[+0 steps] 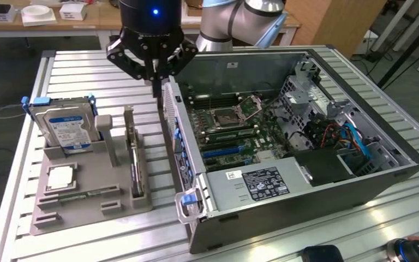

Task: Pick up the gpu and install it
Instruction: 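Reach for the gpu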

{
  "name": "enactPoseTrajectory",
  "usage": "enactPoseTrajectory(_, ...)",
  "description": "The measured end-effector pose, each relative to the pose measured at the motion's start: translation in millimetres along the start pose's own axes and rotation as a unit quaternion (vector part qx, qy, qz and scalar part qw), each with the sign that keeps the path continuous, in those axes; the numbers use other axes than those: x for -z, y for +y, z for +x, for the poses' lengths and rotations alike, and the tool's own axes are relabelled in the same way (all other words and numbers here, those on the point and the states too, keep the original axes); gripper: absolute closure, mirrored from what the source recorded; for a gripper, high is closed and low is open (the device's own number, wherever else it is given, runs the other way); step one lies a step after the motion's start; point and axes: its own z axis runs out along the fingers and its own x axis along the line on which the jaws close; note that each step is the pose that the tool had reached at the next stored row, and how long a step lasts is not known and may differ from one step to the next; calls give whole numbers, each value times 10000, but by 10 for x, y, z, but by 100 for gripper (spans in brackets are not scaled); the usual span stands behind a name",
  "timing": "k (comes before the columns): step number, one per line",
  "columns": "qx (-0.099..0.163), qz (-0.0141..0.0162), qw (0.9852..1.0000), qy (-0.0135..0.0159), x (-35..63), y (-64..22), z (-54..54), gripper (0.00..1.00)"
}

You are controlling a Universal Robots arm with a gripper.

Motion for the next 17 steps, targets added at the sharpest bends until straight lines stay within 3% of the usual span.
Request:
enactPoseTrajectory(8, 67, -1, 10000, 3, -9, -4, 240, 90)
enactPoseTrajectory(17, 261, -7, 9997, 11, -42, -26, 337, 90)
